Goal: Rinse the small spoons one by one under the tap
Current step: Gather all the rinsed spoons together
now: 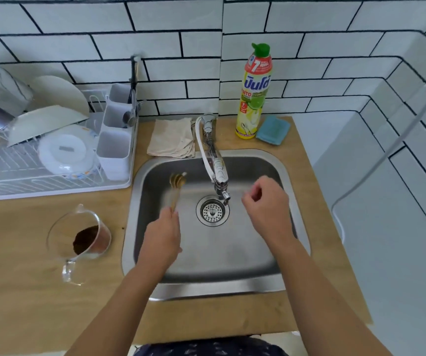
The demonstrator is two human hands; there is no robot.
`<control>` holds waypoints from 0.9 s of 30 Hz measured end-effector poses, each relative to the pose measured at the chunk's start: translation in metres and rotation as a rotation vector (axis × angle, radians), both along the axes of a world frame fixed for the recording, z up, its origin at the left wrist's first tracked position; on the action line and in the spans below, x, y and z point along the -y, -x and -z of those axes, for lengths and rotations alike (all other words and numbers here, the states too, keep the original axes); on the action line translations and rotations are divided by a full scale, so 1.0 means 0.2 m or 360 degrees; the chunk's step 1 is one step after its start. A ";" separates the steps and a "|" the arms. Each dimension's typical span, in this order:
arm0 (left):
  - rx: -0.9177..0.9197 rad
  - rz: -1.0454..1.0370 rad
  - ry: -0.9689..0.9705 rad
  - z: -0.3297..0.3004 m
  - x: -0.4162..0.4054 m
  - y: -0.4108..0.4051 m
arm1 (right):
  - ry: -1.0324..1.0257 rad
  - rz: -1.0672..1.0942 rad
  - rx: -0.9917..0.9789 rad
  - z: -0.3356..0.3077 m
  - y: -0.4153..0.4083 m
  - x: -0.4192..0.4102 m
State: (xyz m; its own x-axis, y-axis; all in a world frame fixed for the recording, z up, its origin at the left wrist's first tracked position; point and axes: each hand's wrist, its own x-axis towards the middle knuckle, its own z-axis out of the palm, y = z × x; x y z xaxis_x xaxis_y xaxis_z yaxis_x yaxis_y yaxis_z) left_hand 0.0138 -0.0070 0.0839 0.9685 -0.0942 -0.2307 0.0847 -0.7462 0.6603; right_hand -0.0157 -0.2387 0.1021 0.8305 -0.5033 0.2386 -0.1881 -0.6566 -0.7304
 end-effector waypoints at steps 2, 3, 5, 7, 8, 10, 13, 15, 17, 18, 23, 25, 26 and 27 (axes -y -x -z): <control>0.0039 -0.0164 0.0281 -0.02 0.03 0.01 | 0.0038 0.0032 0.0271 -0.01 0.01 -0.02; -0.0098 -0.0083 0.0255 -0.02 0.03 -0.02 | 0.0053 -0.0027 0.0232 0.00 0.00 -0.02; -0.0493 0.0198 -0.0249 -0.01 0.01 -0.07 | 0.0030 -0.0257 -0.0451 0.07 0.02 0.01; -0.0612 0.0844 -0.1113 -0.01 -0.01 -0.10 | 0.0030 -0.0454 -0.1279 0.16 0.04 0.04; -0.0626 0.0858 -0.1130 -0.02 -0.01 -0.11 | -0.0007 -0.0420 -0.1280 0.17 0.04 0.05; -0.0426 0.0331 -0.0687 0.01 -0.01 -0.13 | -0.0105 -0.0166 -0.0798 0.14 0.02 0.07; 0.0026 -0.0120 -0.0011 0.03 0.02 -0.12 | -0.0023 0.0018 -0.0141 0.10 0.00 0.08; -0.0102 -0.0031 -0.0093 0.05 0.04 -0.14 | -0.0019 -0.0077 -0.0133 0.11 0.00 0.08; -0.0514 0.0414 -0.0726 0.03 0.06 -0.16 | 0.0004 -0.0393 -0.0823 0.13 0.00 0.08; -0.0635 0.0566 -0.0960 0.03 0.05 -0.17 | 0.0029 -0.0517 -0.1170 0.16 0.00 0.09; -0.0024 0.0060 -0.0230 0.03 0.05 -0.09 | 0.0084 -0.0159 -0.0286 0.13 -0.03 0.07; 0.0201 -0.0036 -0.0078 0.07 0.05 -0.07 | 0.0061 -0.0102 -0.0041 0.11 -0.02 0.06; 0.0179 0.0035 -0.0121 0.09 0.05 -0.09 | 0.0020 -0.0157 -0.0081 0.12 -0.02 0.07; -0.0048 0.0124 -0.0324 0.09 0.05 -0.11 | -0.0033 -0.0301 -0.0316 0.12 -0.02 0.06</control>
